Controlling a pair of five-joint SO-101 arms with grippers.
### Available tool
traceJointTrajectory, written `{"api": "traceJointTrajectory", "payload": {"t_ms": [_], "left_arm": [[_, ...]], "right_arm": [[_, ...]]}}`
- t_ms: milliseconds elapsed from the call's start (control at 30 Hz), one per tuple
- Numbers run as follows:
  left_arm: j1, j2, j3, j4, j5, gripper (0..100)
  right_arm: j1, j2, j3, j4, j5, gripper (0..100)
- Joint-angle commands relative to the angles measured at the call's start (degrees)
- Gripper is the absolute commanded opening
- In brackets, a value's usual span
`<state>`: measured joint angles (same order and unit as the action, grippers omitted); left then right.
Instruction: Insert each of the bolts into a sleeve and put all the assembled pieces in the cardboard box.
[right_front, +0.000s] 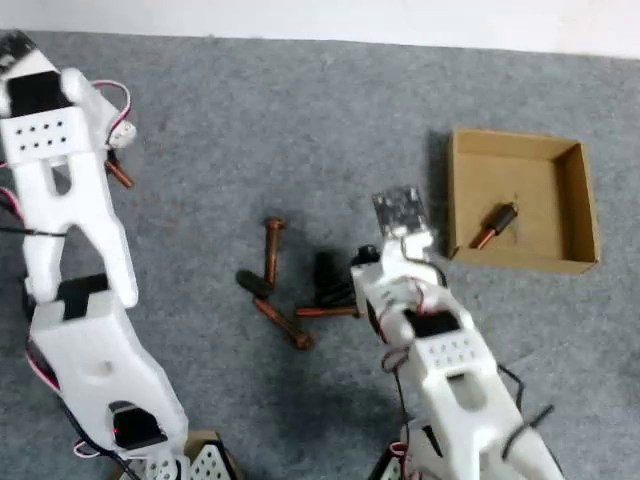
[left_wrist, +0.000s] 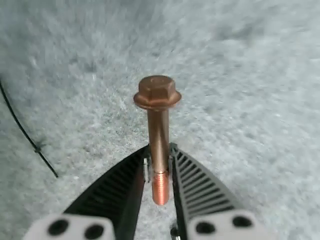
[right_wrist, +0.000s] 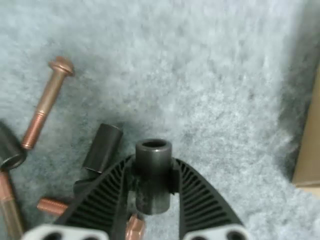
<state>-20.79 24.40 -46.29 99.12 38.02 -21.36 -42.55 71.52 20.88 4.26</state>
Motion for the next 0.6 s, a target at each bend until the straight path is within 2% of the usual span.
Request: {"api": "traceJointTrajectory", "payload": {"t_ms": [0,200,367,467,567], "left_arm": [[0.4,-12.26,3.12,0.79,-3.16,0],[0.57,-28.97,18.15,0.62,-4.04,0],[0.57,-44.7,36.09,-0.09,-3.96,0],[0.57,-54.29,48.04,-5.45,-3.96,0],[0.57,-64.31,61.49,-14.95,-3.69,0]], "right_arm": [[-1.89,-15.96,8.31,-4.26,3.78,0.5],[-5.14,-30.9,16.22,-4.0,3.78,0.5],[-5.23,-39.6,18.95,-4.0,3.69,0.5],[-6.11,-44.0,21.76,-4.0,3.6,0.5],[-9.01,-48.31,24.04,-4.0,3.78,0.5]]}}
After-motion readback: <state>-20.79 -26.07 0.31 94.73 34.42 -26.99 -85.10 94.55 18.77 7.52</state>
